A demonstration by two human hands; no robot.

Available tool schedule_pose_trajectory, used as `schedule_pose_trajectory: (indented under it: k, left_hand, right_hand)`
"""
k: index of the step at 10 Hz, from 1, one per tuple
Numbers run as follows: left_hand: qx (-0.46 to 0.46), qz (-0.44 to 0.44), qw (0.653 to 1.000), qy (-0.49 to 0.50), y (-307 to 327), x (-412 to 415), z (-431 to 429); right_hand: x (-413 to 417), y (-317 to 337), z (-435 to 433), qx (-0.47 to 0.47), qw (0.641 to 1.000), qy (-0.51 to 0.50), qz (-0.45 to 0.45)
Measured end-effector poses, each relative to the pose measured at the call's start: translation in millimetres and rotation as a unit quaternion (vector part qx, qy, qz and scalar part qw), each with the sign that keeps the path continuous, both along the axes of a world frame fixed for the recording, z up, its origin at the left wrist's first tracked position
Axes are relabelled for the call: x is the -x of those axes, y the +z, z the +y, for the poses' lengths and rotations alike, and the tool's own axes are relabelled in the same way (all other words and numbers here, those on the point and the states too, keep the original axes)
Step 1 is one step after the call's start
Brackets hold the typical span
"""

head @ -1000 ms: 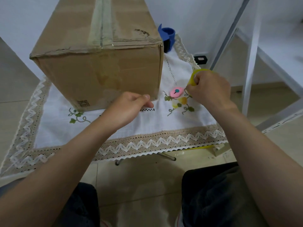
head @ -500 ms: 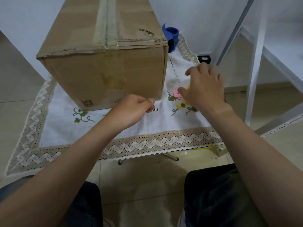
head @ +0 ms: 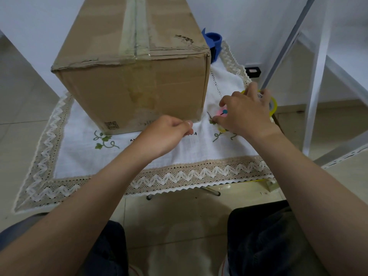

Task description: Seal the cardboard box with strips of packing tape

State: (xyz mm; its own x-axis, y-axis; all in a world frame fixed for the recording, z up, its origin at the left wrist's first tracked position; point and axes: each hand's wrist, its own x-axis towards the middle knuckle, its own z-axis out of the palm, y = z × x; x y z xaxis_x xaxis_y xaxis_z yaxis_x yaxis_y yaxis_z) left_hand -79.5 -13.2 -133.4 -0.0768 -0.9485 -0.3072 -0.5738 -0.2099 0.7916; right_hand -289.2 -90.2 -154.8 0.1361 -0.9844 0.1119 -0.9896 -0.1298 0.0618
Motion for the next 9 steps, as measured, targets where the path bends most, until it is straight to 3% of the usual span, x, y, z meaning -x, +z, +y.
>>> schedule_pose_trajectory:
  k: [1, 3, 4, 8, 9]
  left_hand:
    - [0.001, -0.007, 1.000, -0.004, -0.9, 0.2, 0.1]
    - [0.002, -0.008, 1.000, -0.002, -1.9, -1.3, 0.1]
    - [0.003, -0.008, 1.000, -0.002, -1.8, -1.6, 0.2]
    - [0.021, 0.018, 0.999, -0.018, 2.5, -9.2, 3.7]
    - [0.064, 0.033, 0.997, -0.017, 11.7, -17.7, 7.5]
  right_hand:
    - [-3.3, -0.5, -0.2, -0.019, 1.000, -0.007, -0.005]
    - [-2.6, 0.1, -4.4, 0.046, 0.993, 0.072, -0.077]
    - [-2.6, -2.4, -6.3, 0.019, 0.989, 0.107, -0.102]
    - [-5.6, 1.9, -11.1, -0.037, 0.987, 0.081, -0.135]
    - [-9.0, 4.6, -11.5, -0.007, 0.980, 0.050, -0.195]
